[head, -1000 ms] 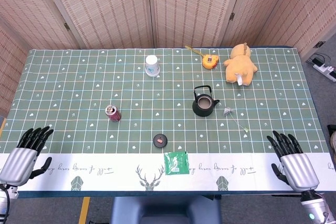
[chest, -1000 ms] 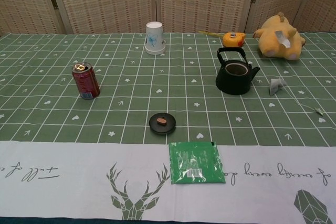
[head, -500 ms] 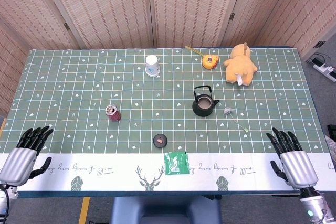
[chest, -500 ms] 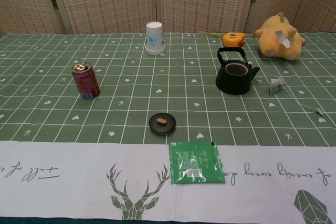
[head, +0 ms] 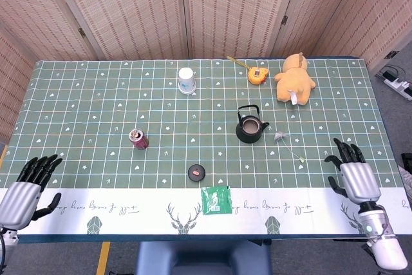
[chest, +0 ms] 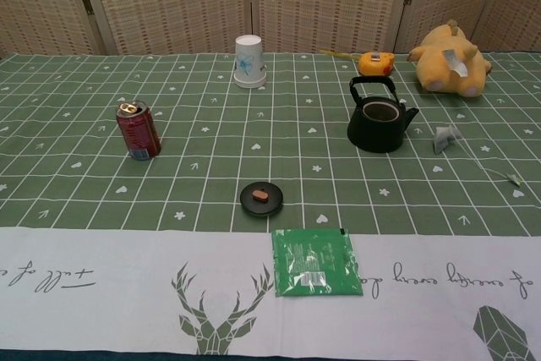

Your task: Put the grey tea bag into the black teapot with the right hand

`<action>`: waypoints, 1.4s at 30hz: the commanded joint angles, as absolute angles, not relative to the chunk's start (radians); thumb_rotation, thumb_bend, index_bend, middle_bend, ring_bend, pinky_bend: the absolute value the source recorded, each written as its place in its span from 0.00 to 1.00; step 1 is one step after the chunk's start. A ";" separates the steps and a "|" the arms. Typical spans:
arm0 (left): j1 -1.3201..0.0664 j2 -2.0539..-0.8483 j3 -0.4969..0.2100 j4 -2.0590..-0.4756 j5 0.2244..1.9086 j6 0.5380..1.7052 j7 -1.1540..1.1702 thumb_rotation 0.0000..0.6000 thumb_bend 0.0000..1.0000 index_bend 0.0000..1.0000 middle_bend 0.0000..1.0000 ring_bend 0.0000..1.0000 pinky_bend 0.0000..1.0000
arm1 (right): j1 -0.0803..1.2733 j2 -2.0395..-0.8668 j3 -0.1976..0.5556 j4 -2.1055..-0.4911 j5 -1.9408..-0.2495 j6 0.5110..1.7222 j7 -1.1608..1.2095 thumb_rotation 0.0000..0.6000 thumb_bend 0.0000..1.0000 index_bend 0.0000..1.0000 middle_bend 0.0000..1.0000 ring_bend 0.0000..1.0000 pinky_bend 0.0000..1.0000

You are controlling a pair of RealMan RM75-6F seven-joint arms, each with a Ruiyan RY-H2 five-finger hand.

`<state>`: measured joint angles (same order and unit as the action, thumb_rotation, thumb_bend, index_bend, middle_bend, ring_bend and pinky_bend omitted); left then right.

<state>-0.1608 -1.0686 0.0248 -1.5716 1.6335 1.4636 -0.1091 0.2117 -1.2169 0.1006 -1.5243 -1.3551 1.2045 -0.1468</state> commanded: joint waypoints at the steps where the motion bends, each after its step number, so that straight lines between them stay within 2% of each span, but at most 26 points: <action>1: -0.159 -1.062 0.027 -1.569 1.643 1.471 -0.129 1.00 0.41 0.00 0.00 0.00 0.00 | 0.257 -1.281 0.139 -1.443 -1.253 1.129 -0.179 1.00 0.43 0.34 0.00 0.00 0.00; 7: -0.162 -1.055 0.029 -1.561 1.648 1.470 -0.159 1.00 0.41 0.00 0.00 0.00 0.00 | 0.293 -1.372 0.145 -1.332 -1.165 1.043 -0.181 1.00 0.43 0.34 0.00 0.00 0.00; 13: -0.162 -1.047 0.031 -1.559 1.654 1.474 -0.179 1.00 0.41 0.00 0.00 0.00 0.00 | 0.315 -1.441 0.157 -1.273 -1.141 1.021 -0.156 1.00 0.43 0.35 0.00 0.00 0.00; 42: -0.167 -1.027 0.034 -1.543 1.658 1.475 -0.257 1.00 0.41 0.00 0.00 0.00 0.00 | 0.385 -1.581 0.206 -1.213 -1.016 1.031 -0.278 1.00 0.43 0.38 0.00 0.00 0.00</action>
